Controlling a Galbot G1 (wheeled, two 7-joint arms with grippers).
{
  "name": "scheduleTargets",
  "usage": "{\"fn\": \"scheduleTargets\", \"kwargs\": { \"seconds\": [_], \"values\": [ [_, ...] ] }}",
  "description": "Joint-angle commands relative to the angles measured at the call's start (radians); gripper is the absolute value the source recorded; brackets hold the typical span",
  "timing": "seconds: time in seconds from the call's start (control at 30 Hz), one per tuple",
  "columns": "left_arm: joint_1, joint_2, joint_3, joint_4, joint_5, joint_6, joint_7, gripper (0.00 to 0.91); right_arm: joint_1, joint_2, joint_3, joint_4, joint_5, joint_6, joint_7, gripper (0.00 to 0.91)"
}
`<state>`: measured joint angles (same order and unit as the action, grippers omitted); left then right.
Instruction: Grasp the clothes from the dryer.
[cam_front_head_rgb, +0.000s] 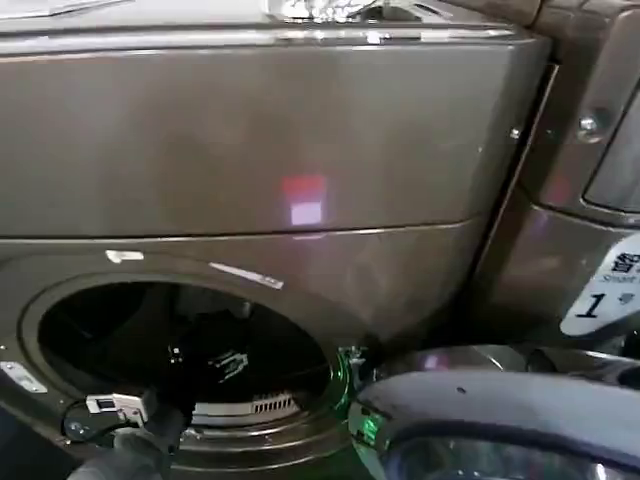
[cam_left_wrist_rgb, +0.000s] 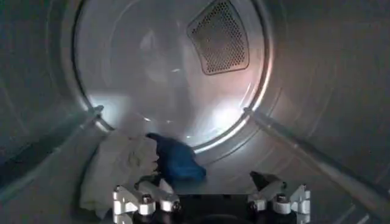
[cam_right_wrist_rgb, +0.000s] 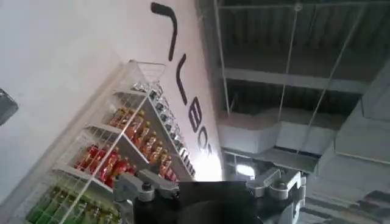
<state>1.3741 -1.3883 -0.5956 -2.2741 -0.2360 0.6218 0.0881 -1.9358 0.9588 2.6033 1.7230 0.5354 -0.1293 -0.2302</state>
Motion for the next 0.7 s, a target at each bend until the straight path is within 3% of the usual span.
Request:
{"fn": "scheduleTargets", "kwargs": {
  "seconds": [0.03, 0.7],
  "values": [
    [-0.115, 0.007, 0.022, 0.088, -0.001, -0.013, 0.003, 0.907, -0.010, -0.001, 0.013, 0.006, 0.002, 0.000, 0.002, 0.907],
    [-0.586, -0.020, 0.175, 0.595, 0.034, -0.094, -0.014, 0.907, -0.045, 0.005, 0.057, 0.004, 0.021, -0.004, -0.002, 0.907]
  ]
}}
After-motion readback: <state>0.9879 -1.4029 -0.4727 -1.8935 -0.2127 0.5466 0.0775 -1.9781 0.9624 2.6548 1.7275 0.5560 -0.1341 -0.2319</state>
